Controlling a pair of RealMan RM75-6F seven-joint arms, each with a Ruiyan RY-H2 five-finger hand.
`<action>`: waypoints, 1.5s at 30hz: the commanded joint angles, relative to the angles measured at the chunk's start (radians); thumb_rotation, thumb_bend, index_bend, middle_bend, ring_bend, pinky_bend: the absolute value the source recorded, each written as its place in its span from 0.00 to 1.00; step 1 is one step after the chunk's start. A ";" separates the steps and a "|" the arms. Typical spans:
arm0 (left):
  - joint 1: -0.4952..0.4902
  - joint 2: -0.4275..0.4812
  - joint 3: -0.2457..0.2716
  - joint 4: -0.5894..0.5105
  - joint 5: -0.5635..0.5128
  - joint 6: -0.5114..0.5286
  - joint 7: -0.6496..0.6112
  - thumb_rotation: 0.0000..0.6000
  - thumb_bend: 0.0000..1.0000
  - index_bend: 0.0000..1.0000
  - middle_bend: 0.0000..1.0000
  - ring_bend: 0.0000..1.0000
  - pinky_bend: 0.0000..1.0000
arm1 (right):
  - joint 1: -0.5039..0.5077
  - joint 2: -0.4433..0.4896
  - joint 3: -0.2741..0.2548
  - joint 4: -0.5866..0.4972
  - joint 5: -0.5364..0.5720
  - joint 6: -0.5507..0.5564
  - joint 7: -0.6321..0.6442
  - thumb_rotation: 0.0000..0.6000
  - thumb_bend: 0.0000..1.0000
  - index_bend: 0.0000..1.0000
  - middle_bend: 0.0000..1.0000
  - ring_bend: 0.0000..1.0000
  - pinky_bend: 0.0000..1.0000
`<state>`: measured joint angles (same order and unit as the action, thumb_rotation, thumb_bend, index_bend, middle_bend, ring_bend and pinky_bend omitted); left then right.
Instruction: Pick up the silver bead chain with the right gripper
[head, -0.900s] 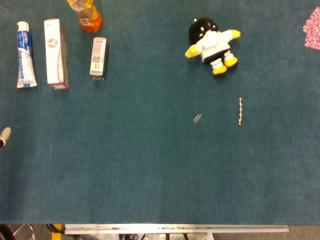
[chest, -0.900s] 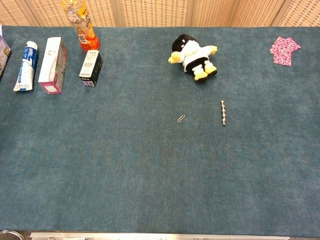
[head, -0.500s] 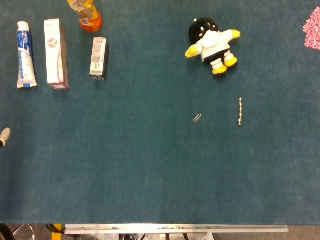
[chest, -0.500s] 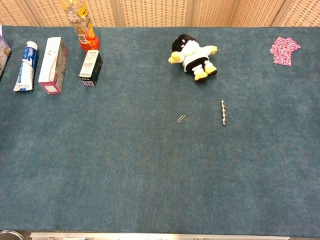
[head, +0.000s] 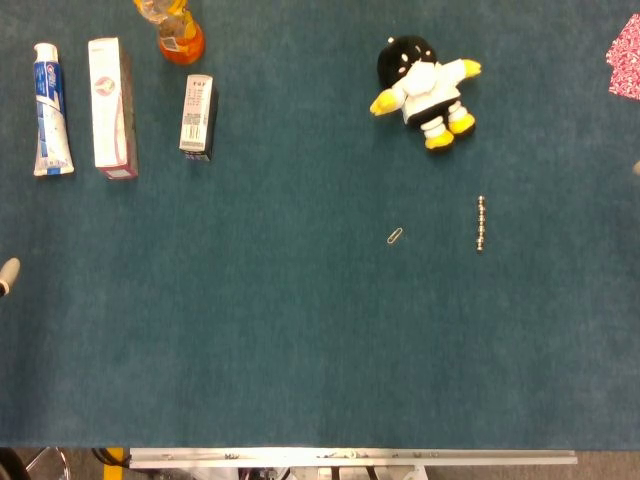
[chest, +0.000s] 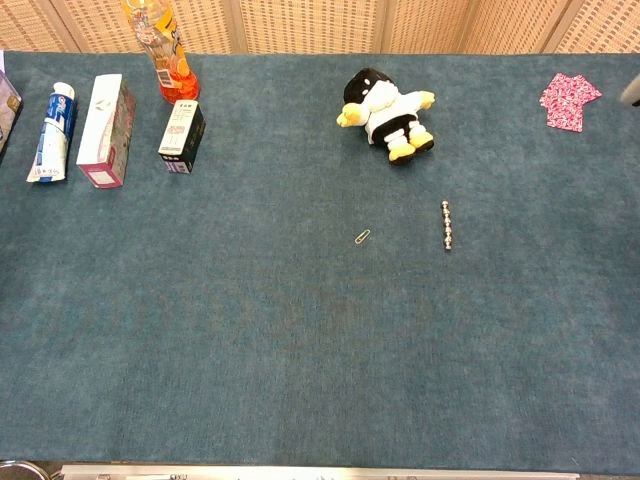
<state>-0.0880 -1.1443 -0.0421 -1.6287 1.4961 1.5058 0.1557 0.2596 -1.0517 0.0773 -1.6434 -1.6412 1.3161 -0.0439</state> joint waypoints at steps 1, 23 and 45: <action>0.004 0.002 0.001 -0.001 -0.003 0.003 -0.001 1.00 0.20 0.04 0.04 0.06 0.06 | 0.050 -0.021 0.009 0.015 -0.023 -0.052 -0.045 1.00 0.00 0.38 0.58 0.64 0.81; 0.016 -0.010 0.002 0.016 -0.017 0.004 -0.020 1.00 0.20 0.04 0.04 0.06 0.06 | 0.267 -0.171 -0.049 0.132 -0.072 -0.325 -0.130 1.00 0.04 0.44 0.90 0.97 1.00; 0.032 -0.020 0.000 0.042 -0.030 0.012 -0.050 1.00 0.20 0.04 0.04 0.06 0.06 | 0.365 -0.341 -0.093 0.291 -0.021 -0.448 -0.118 1.00 0.19 0.52 0.91 0.98 1.00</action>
<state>-0.0562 -1.1643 -0.0420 -1.5868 1.4663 1.5179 0.1055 0.6221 -1.3905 -0.0135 -1.3544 -1.6630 0.8693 -0.1602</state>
